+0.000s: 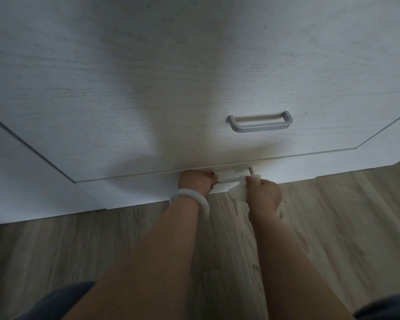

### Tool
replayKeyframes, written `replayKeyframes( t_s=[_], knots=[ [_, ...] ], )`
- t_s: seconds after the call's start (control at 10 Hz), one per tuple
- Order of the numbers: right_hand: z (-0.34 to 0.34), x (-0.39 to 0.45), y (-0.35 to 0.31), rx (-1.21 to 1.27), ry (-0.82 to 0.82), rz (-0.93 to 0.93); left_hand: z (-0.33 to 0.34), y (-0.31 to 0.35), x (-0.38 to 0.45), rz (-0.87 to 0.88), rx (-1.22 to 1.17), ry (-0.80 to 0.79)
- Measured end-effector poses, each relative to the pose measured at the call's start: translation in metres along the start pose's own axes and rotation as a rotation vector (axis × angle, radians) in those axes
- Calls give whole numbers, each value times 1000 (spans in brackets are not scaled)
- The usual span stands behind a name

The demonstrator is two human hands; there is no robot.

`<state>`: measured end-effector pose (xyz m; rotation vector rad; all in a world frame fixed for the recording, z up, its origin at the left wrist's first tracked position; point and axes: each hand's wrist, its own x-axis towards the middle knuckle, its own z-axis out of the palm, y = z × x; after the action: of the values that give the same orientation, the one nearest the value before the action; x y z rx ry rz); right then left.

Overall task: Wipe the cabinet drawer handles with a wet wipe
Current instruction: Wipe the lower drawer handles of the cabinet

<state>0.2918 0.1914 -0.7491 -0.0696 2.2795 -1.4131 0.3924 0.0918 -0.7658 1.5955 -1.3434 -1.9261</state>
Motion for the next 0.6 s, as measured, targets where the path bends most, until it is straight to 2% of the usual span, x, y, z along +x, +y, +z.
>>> replayKeyframes(
  t_s=[0.1, 0.3, 0.4, 0.5, 0.6],
  knots=[
    [-1, -3, -4, 116, 76, 63, 1, -1, 0, 17, 14, -4],
    [13, 1, -12, 147, -61, 59, -1, -1, 2, 4, -10, -13],
    [15, -11, -5, 213, -121, 195, -1, -1, 3, -7, -25, -17],
    [17, -22, -1, 195, -231, 222, -1, -1, 4, -13, -36, -20],
    [16, -18, -7, 269, -117, 248, -2, 0, 4, -19, -49, -20]
  ],
)
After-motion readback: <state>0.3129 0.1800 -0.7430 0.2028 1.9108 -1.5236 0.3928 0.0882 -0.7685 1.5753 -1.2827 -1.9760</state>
